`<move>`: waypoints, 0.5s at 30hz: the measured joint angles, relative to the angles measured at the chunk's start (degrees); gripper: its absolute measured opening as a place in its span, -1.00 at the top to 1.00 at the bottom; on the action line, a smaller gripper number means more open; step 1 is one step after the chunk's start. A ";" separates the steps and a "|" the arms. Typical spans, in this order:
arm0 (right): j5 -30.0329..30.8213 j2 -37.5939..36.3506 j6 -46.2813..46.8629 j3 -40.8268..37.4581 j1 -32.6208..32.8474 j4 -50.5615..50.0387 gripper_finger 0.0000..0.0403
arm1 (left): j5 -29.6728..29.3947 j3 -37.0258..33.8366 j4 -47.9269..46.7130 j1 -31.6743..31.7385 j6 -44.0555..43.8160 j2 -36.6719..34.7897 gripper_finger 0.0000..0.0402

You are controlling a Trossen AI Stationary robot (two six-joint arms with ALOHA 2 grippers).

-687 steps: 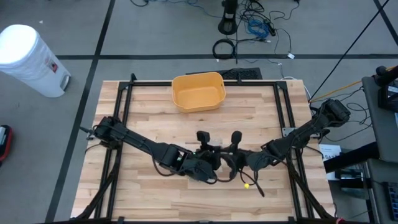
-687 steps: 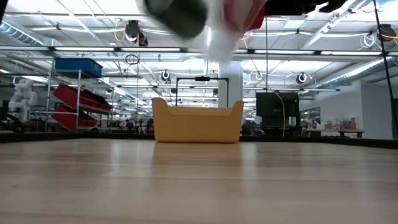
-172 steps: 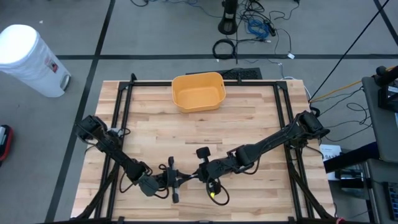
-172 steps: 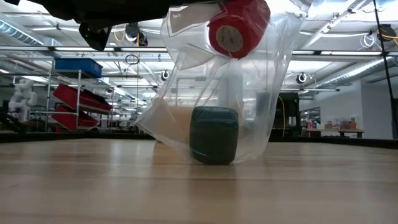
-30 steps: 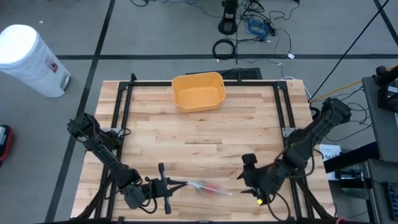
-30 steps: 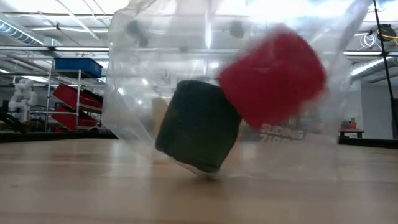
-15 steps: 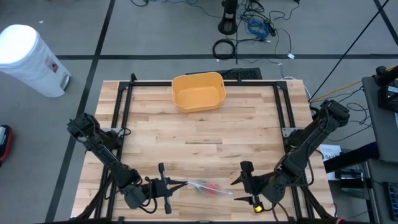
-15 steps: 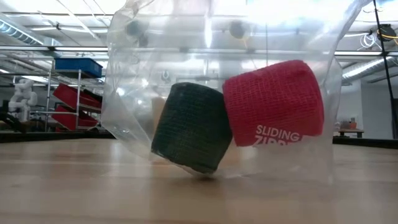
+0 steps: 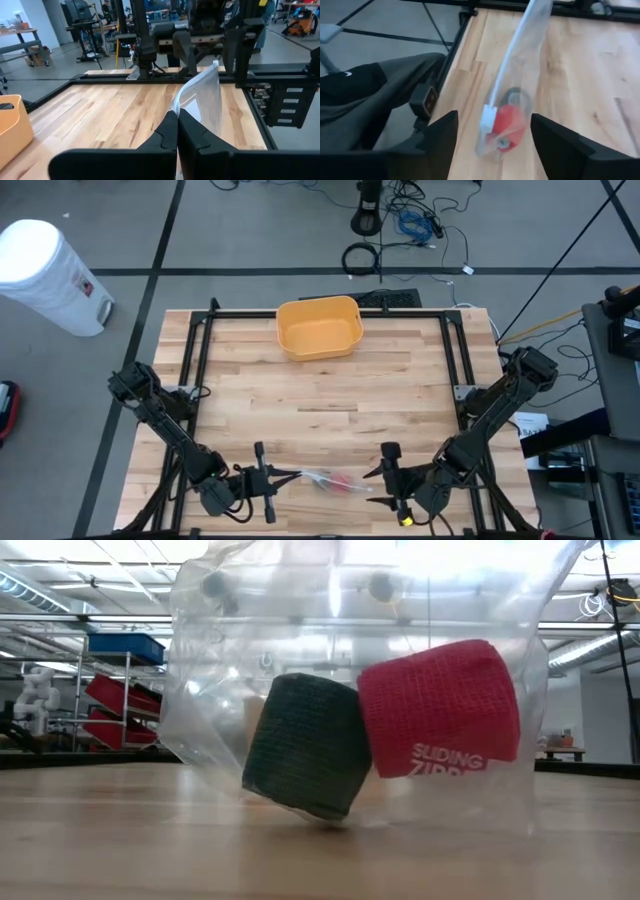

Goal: Roll bandage
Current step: Put the transparent zip bag containing the green and red rolled bandages into the yellow bin

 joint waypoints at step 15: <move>-1.05 -0.04 -1.02 0.27 -0.02 -0.45 0.90 | -0.07 0.00 -1.03 0.03 -1.22 0.00 1.00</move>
